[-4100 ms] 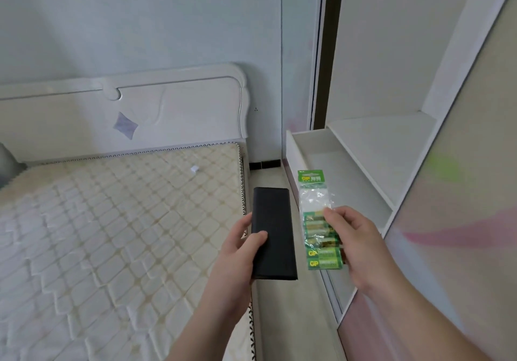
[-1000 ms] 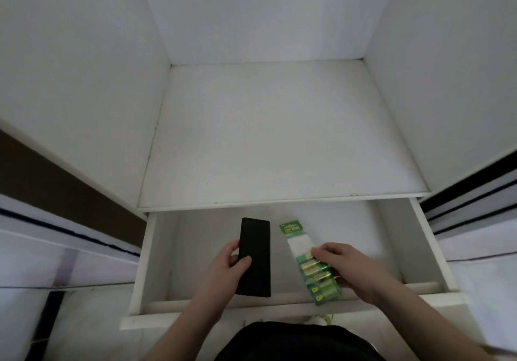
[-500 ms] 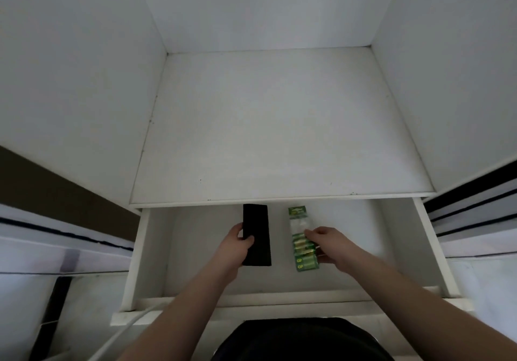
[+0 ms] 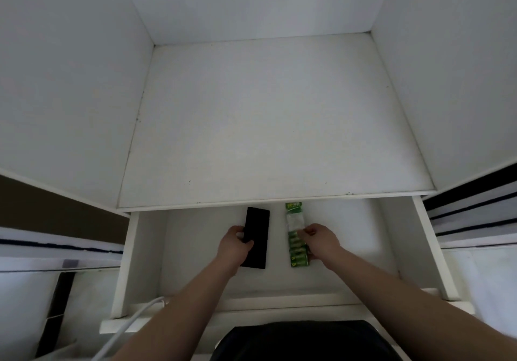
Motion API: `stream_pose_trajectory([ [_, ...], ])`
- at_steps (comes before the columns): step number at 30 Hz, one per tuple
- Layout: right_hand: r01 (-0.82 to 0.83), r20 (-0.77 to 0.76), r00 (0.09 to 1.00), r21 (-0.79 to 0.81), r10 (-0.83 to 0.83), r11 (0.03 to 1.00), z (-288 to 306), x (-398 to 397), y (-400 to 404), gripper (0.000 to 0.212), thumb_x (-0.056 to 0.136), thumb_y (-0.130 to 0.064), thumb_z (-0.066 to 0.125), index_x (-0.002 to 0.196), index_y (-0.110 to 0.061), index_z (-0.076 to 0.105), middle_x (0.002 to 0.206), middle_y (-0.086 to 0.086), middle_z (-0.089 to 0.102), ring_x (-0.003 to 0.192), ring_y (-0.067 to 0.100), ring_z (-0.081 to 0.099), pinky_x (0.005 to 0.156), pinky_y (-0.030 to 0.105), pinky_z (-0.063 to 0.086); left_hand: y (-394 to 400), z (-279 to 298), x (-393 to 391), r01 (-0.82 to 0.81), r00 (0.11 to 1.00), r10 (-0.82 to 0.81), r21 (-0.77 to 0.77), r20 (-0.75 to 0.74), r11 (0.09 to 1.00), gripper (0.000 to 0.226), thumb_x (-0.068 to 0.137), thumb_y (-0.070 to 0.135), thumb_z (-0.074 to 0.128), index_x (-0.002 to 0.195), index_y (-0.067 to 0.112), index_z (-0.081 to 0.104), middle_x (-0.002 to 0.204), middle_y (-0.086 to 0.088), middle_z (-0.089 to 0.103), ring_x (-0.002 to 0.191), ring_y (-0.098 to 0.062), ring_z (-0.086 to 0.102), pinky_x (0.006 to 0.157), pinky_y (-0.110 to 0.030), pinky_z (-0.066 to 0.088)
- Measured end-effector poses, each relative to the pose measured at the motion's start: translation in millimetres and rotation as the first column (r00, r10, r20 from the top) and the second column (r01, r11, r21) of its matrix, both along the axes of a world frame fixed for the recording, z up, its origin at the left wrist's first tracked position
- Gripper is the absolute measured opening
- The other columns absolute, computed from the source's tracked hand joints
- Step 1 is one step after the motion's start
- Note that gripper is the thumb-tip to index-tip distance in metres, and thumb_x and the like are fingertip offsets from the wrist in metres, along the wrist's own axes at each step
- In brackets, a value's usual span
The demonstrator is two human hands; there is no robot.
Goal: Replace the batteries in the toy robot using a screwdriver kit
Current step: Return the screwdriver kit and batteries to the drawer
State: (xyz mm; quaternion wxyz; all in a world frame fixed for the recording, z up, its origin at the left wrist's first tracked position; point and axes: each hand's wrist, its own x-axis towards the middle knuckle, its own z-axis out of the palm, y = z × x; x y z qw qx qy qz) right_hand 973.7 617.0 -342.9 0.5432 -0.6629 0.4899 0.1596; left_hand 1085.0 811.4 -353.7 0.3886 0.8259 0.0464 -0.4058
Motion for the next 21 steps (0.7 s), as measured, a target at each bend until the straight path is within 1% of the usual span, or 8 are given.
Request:
stream_pose_trajectory([
  [2, -0.075, -0.018, 0.997, -0.100, 0.073, 0.992, -3, -1, -2, 0.029, 0.091, -0.036, 0.062, 0.098, -0.009, 0.066, 0.094, 0.010, 0.068, 0.086, 0.023, 0.066, 0.075, 0.037, 0.058, 1, -1, 1, 0.048, 0.997, -0.052, 0.062, 0.055, 0.997, 0.045, 0.084, 0.018, 0.072, 0.124, 0.010, 0.053, 0.118, -0.013, 0.063, 0.095, -0.027, 0.064, 0.074, -0.026, 0.051],
  [3, -0.133, -0.041, 0.991, -0.147, 0.128, 0.980, -3, -1, -2, 0.031, 0.091, -0.037, 0.061, 0.096, -0.008, 0.067, 0.093, 0.009, 0.069, 0.085, 0.022, 0.065, 0.075, 0.033, 0.054, 1, -2, 1, 0.078, 0.993, -0.085, 0.091, 0.076, 0.993, 0.046, 0.084, 0.020, 0.072, 0.124, 0.009, 0.054, 0.118, -0.012, 0.064, 0.099, -0.026, 0.064, 0.077, -0.026, 0.050],
  [5, -0.218, -0.078, 0.975, -0.205, 0.206, 0.954, -2, 0, -2, 0.035, 0.092, -0.039, 0.059, 0.096, -0.005, 0.068, 0.093, 0.009, 0.069, 0.085, 0.021, 0.062, 0.069, 0.025, 0.042, 2, -4, 2, 0.146, 0.981, -0.162, 0.148, 0.107, 0.978, 0.045, 0.086, 0.022, 0.070, 0.125, 0.007, 0.055, 0.119, -0.011, 0.065, 0.103, -0.024, 0.063, 0.078, -0.022, 0.046],
  [7, -0.233, -0.082, 0.972, -0.234, 0.220, 0.944, -3, 1, -2, 0.034, 0.092, -0.038, 0.060, 0.100, -0.006, 0.066, 0.097, 0.008, 0.068, 0.092, 0.022, 0.063, 0.068, 0.023, 0.036, 2, -6, 2, 0.180, 0.968, -0.207, 0.183, 0.140, 0.967, 0.042, 0.088, 0.023, 0.068, 0.125, 0.006, 0.055, 0.118, -0.010, 0.066, 0.104, -0.023, 0.063, 0.075, -0.019, 0.042],
  [11, -0.247, -0.106, 0.968, -0.263, 0.227, 0.932, -7, 3, 0, 0.033, 0.092, -0.037, 0.060, 0.106, -0.007, 0.062, 0.105, 0.009, 0.067, 0.098, 0.024, 0.061, 0.071, 0.023, 0.037, 3, -10, 2, 0.212, 0.947, -0.255, 0.215, 0.195, 0.953, 0.036, 0.089, 0.022, 0.065, 0.121, 0.006, 0.057, 0.115, -0.012, 0.067, 0.102, -0.025, 0.063, 0.072, -0.021, 0.042],
  [13, -0.252, -0.114, 0.967, -0.263, 0.229, 0.931, -8, 3, 1, 0.033, 0.092, -0.036, 0.060, 0.106, -0.007, 0.062, 0.105, 0.009, 0.067, 0.099, 0.024, 0.061, 0.072, 0.024, 0.039, 4, -12, 3, 0.225, 0.939, -0.275, 0.234, 0.207, 0.946, 0.037, 0.089, 0.023, 0.066, 0.120, 0.006, 0.058, 0.114, -0.012, 0.067, 0.103, -0.026, 0.064, 0.075, -0.022, 0.044],
  [16, -0.262, -0.131, 0.963, -0.267, 0.234, 0.928, -11, 3, 1, 0.031, 0.092, -0.035, 0.060, 0.107, -0.008, 0.062, 0.105, 0.009, 0.067, 0.098, 0.024, 0.061, 0.072, 0.023, 0.039, 6, -15, 5, 0.234, 0.936, -0.287, 0.248, 0.204, 0.940, 0.040, 0.088, 0.024, 0.067, 0.122, 0.005, 0.056, 0.116, -0.013, 0.066, 0.106, -0.027, 0.062, 0.082, -0.025, 0.046],
  [21, -0.236, -0.129, 0.969, -0.253, 0.209, 0.938, -13, 3, -7, 0.019, 0.089, -0.026, 0.061, 0.101, -0.012, 0.065, 0.098, 0.008, 0.070, 0.091, 0.023, 0.065, 0.077, 0.025, 0.049, 7, -19, 4, 0.254, 0.924, -0.311, 0.250, 0.224, 0.934, 0.041, 0.088, 0.024, 0.067, 0.122, 0.005, 0.055, 0.116, -0.014, 0.065, 0.106, -0.027, 0.061, 0.082, -0.027, 0.046],
])
